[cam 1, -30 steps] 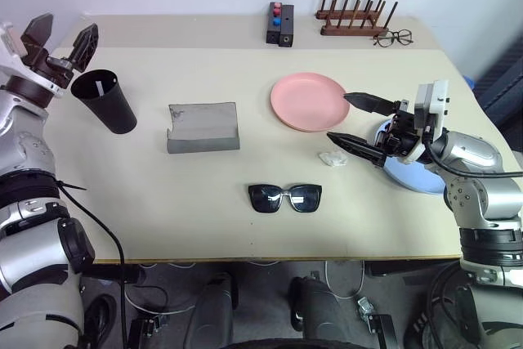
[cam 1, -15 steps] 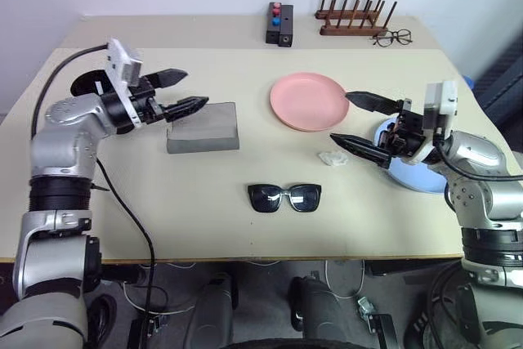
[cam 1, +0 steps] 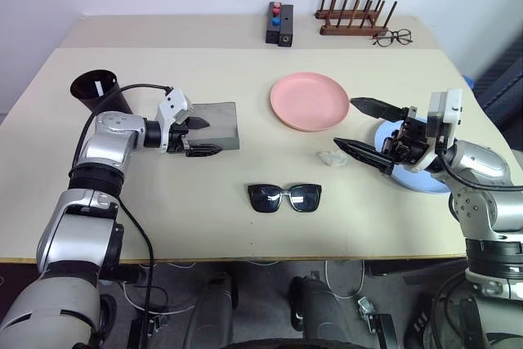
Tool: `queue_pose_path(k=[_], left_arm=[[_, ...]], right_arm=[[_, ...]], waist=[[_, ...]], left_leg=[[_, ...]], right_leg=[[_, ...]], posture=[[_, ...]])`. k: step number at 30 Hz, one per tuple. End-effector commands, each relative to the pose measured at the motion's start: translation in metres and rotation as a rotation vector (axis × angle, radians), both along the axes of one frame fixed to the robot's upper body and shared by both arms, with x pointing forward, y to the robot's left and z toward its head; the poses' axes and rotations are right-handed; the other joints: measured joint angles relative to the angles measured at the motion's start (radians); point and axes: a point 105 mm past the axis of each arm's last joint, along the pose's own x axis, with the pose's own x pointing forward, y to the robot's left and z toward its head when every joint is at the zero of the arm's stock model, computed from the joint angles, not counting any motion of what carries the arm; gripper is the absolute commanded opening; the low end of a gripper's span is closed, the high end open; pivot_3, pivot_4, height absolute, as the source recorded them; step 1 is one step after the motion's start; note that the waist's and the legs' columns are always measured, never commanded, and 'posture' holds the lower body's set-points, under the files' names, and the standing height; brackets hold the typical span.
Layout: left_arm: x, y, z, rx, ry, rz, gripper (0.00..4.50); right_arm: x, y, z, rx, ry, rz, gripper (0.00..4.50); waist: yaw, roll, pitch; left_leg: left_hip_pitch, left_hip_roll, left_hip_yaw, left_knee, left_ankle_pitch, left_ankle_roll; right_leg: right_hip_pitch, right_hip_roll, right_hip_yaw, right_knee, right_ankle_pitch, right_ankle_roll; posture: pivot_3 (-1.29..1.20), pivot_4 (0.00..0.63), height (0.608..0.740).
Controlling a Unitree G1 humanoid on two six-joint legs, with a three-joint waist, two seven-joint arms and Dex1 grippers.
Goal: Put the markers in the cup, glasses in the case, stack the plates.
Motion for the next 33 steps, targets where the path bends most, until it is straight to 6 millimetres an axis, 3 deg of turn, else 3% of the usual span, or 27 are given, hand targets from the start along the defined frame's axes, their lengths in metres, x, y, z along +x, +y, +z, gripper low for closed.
queue_pose_path(k=[1,4,9,24,25,27,33], left_arm=[[0.004,-0.002,0.005,0.028,-0.023,-0.009,4.47],[0.003,-0.004,0.001,0.023,-0.006,-0.019,3.66],[0.004,-0.006,0.005,-0.018,0.013,-0.011,1.25],[-0.002,-0.006,0.012,-0.027,0.033,-0.05,1.25],[-0.003,-0.006,0.013,-0.031,0.04,-0.055,0.72],[-0.004,-0.005,0.016,-0.042,0.042,-0.058,0.12],[-0.012,-0.004,0.021,-0.056,0.107,-0.086,0.04]], right_arm=[[-0.005,0.0,0.014,-0.008,-0.071,-0.004,4.5],[-0.005,0.0,0.014,-0.011,-0.071,-0.01,4.5],[-0.005,0.0,0.014,-0.008,-0.07,-0.016,4.5],[-0.002,0.002,0.013,-0.011,-0.066,-0.019,4.5],[-0.002,0.002,0.013,-0.012,-0.065,-0.019,4.5],[-0.002,0.001,0.013,-0.013,-0.065,-0.02,4.5],[-0.002,0.002,0.012,-0.016,-0.063,-0.021,4.5]], waist=[[0.0,0.0,0.0],[0.0,0.0,0.0],[0.004,0.0,0.0],[0.002,0.0,0.0],[0.001,0.0,0.0],[0.001,0.0,0.0],[-0.001,0.0,0.0]], left_leg=[[0.0,0.0,0.0,0.0,0.0,0.0],[0.0,0.0,0.0,0.0,0.0,0.0],[0.0,0.0,0.0,0.0,0.0,0.0],[0.0,0.0,0.0,0.0,0.0,0.0],[0.0,0.0,0.0,0.0,0.0,0.0],[0.0,0.0,0.0,0.0,0.0,0.0],[0.0,0.0,0.0,0.0,0.0,0.0]], right_leg=[[0.0,0.0,0.0,0.0,0.0,0.0],[0.0,0.0,0.0,0.0,0.0,0.0],[0.0,0.0,0.0,0.0,0.0,0.0],[0.0,0.0,0.0,0.001,0.0,0.0],[0.0,0.0,0.0,0.001,0.0,0.0],[0.0,0.0,0.0,0.001,0.0,0.0],[0.0,0.0,0.0,0.002,0.0,0.0]], posture=[[0.0,0.15,0.74],[0.0,0.15,0.74],[0.0,0.15,0.74],[0.0,0.15,0.74],[0.0,0.15,0.74],[0.0,0.15,0.74],[0.0,0.15,0.74]])
